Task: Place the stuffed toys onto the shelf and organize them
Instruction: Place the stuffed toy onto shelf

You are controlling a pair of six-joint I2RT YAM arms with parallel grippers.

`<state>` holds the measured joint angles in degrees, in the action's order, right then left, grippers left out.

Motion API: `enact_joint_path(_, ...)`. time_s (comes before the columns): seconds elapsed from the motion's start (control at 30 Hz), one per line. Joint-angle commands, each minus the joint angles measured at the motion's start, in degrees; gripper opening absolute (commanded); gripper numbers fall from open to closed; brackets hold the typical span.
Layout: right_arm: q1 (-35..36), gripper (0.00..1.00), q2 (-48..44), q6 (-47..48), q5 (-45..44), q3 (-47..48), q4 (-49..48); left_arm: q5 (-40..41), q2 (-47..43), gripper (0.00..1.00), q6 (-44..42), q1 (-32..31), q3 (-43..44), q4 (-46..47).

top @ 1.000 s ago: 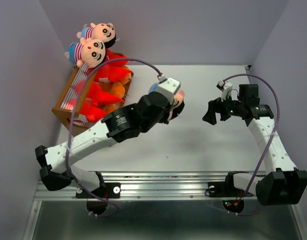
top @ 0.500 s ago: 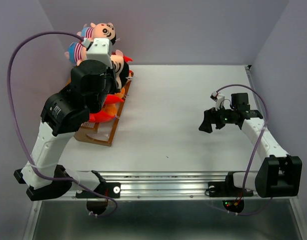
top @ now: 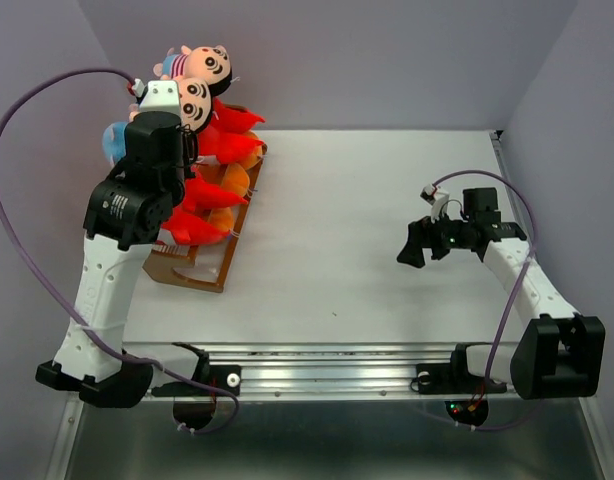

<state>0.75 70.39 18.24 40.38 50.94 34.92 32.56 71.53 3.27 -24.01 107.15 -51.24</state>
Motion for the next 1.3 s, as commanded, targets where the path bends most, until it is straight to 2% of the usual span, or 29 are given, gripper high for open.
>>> enact_joint_path(0.0,-0.31,1.0,-1.75,0.66,0.93,-0.49,-2.57,-6.35,-2.27,0.0,-5.81,5.28,-5.8,10.1)
enact_joint_path(0.17,-0.31,1.0,-2.27,0.66,1.02,-0.66,-2.49,-14.34,-1.39,0.0,-10.37,11.78,-9.41,14.41)
enact_joint_path(0.4,-0.31,1.0,-2.54,0.66,1.01,-0.75,-2.49,-19.89,0.19,0.0,-14.69,16.18,-10.3,14.86)
enact_joint_path(0.7,-0.31,1.0,-2.54,0.66,1.1,-0.75,-2.48,-25.52,1.51,0.0,-15.31,17.94,-11.79,12.84)
enact_joint_path(0.9,-0.31,1.0,-2.36,0.66,1.19,-0.84,-2.49,-24.74,1.77,0.0,-14.96,18.47,-12.67,12.48)
enact_joint_path(1.27,-0.31,1.0,-2.45,0.66,1.01,-0.84,-2.57,-23.86,1.42,0.37,-13.73,19.09,-13.9,13.01)
